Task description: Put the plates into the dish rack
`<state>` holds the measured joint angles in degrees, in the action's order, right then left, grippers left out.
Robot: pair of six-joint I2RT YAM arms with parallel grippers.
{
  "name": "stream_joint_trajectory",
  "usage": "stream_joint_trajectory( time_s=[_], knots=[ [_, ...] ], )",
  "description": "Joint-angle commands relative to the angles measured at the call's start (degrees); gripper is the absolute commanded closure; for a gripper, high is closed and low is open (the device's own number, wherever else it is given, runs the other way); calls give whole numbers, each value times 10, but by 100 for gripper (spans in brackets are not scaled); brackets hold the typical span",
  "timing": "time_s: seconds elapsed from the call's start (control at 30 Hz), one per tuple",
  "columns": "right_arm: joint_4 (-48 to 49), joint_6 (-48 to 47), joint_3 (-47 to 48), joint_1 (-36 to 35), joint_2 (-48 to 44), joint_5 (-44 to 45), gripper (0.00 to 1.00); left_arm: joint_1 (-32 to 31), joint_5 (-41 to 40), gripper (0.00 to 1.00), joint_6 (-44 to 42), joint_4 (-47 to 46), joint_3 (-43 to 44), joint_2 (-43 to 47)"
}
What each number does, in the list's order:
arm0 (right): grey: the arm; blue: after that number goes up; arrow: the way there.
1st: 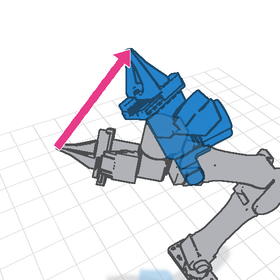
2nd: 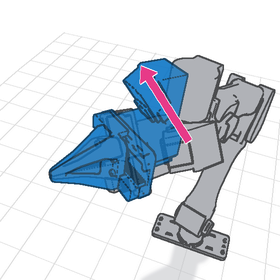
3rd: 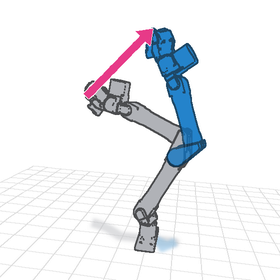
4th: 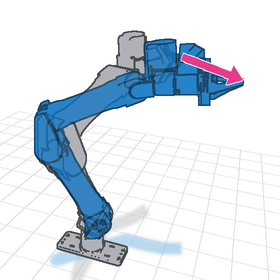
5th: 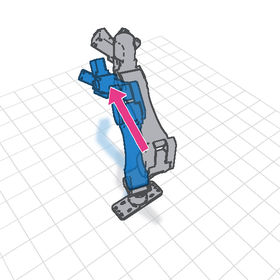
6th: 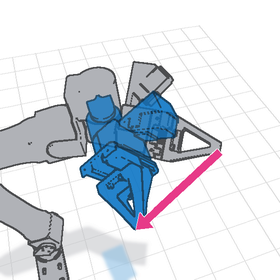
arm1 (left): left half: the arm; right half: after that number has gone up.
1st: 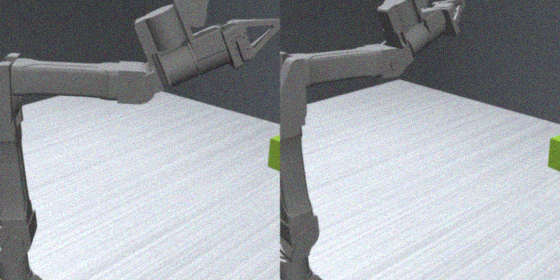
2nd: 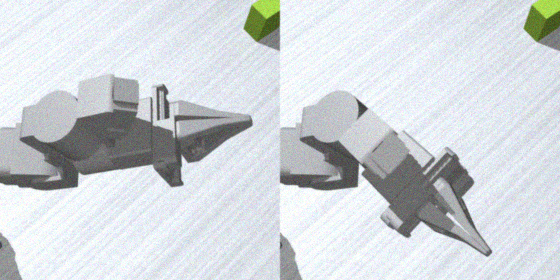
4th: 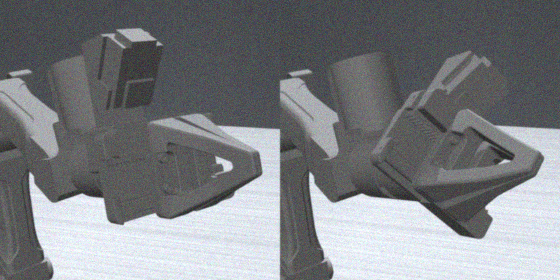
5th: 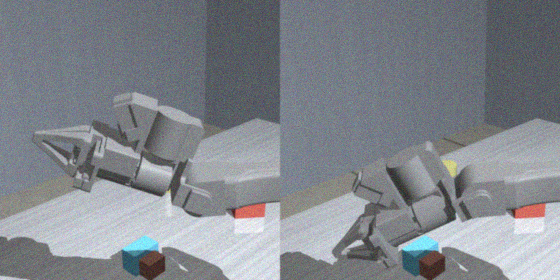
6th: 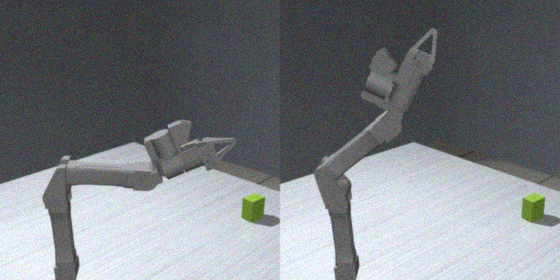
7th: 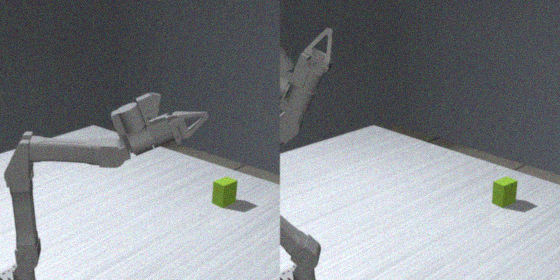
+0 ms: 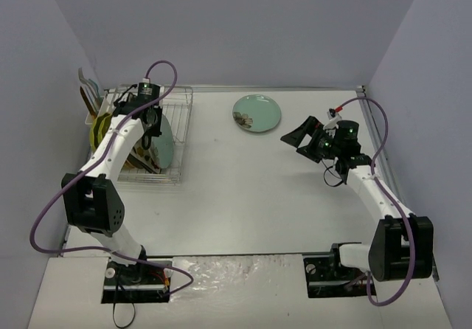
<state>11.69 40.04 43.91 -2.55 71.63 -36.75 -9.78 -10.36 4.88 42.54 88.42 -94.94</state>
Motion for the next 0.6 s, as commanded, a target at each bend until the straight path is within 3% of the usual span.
stream_joint_trajectory(
  time_s=[0.0,0.27,0.43,0.57],
  knots=[
    [71,8,32,2,30,31,2,15,-25,74,0,-35,12,33],
    [119,34,67,-11,129,82,5,17,-34,41,-12,-11,37,43],
    [140,36,92,-20,180,121,6,16,-24,30,0,8,61,54],
    [161,35,139,-29,252,140,7,15,40,23,45,42,102,82]
  ],
)
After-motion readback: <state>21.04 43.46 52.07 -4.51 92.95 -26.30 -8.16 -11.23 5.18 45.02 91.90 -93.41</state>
